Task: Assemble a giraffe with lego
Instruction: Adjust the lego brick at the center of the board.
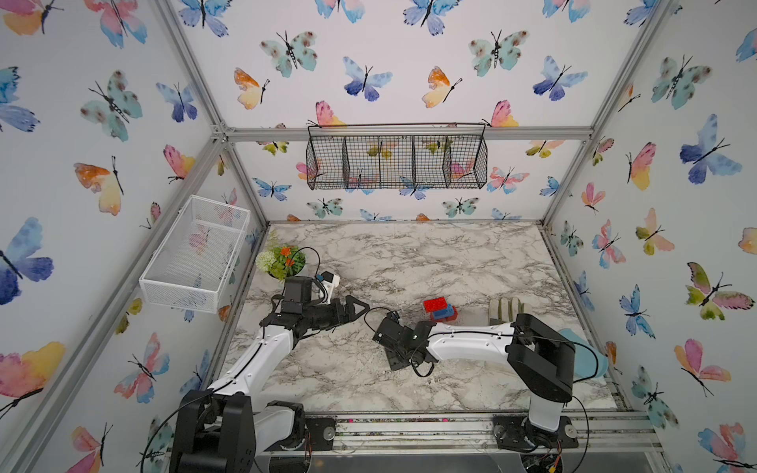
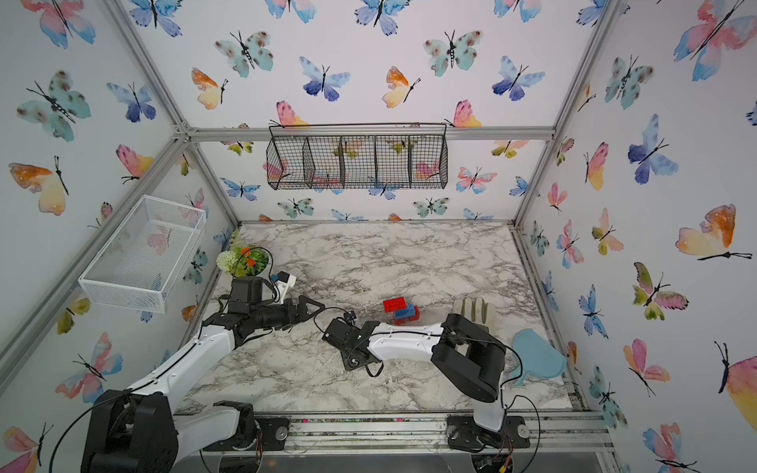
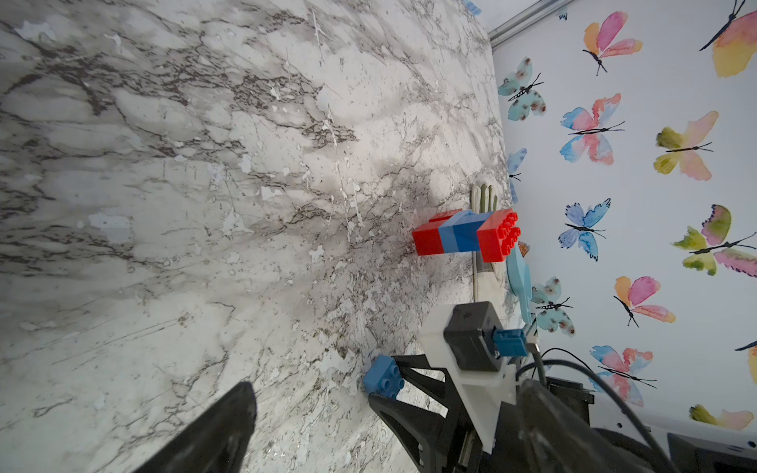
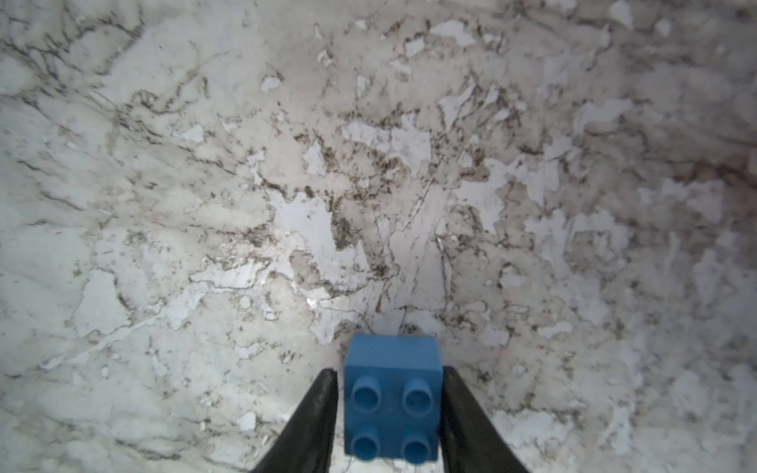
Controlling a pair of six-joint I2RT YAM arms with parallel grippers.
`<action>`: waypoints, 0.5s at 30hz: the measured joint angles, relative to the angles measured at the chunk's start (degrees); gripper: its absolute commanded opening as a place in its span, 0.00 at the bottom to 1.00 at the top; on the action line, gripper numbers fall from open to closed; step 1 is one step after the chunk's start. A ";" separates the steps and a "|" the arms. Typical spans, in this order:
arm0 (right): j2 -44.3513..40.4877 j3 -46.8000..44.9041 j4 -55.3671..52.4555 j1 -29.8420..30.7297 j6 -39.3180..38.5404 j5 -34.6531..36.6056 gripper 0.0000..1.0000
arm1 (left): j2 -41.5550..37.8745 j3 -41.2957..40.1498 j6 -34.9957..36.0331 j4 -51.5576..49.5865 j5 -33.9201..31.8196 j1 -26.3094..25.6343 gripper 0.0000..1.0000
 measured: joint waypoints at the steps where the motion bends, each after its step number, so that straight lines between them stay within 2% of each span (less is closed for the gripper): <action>1: 0.00 0.00 0.00 -0.04 -0.02 0.00 0.44 | 0.02 0.00 0.00 0.00 0.00 0.00 0.98; 15: 0.00 0.20 -2.05 -0.13 -0.68 0.20 0.37 | 0.00 0.00 0.00 0.04 0.00 -0.04 0.98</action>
